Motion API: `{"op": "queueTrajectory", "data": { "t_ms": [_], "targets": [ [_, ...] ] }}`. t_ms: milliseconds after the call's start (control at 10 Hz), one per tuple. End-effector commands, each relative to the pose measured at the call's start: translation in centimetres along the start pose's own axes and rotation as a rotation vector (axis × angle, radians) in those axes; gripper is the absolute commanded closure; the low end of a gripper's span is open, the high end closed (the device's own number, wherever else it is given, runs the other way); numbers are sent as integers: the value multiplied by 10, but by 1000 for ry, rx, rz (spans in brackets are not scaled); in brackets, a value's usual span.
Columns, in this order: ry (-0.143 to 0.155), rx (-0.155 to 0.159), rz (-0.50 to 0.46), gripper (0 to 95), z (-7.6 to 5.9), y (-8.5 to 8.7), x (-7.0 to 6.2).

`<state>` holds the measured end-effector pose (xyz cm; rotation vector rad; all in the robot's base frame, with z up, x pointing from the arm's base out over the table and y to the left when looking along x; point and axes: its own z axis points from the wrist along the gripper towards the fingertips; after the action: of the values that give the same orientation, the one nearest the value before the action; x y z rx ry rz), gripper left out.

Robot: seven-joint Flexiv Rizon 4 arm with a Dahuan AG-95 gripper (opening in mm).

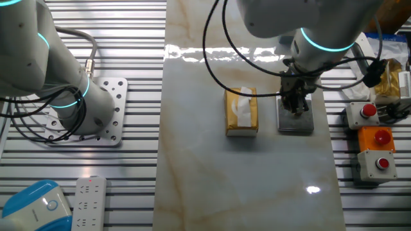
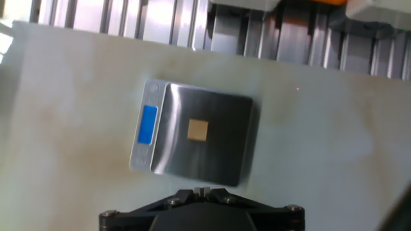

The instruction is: Remove the object from the scale

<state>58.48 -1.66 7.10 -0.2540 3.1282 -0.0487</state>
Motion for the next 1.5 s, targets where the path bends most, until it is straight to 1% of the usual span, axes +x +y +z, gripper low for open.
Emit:
{"op": "queueTrajectory", "data": {
  "t_ms": [100,200,300,400,500,600,700,800,1000,1100,1500],
  "targets": [
    [-6,-3,-3,950,13,0,-7],
    [-8,-3,-3,950,16,0,-11],
    [-6,0,-2,950,16,1,-16],
    [-7,0,-1,950,16,1,-17],
    [-7,-1,1,950,17,3,-23],
    [-7,-3,3,950,16,3,-25],
    [-22,-7,-6,950,15,2,-25],
    [-36,-10,-31,570,14,1,-25],
    [-36,-11,-31,570,14,-1,-25],
    [-36,-13,-31,380,15,-3,-24],
    [-36,-12,-27,380,22,-3,-28]
  ]
}}
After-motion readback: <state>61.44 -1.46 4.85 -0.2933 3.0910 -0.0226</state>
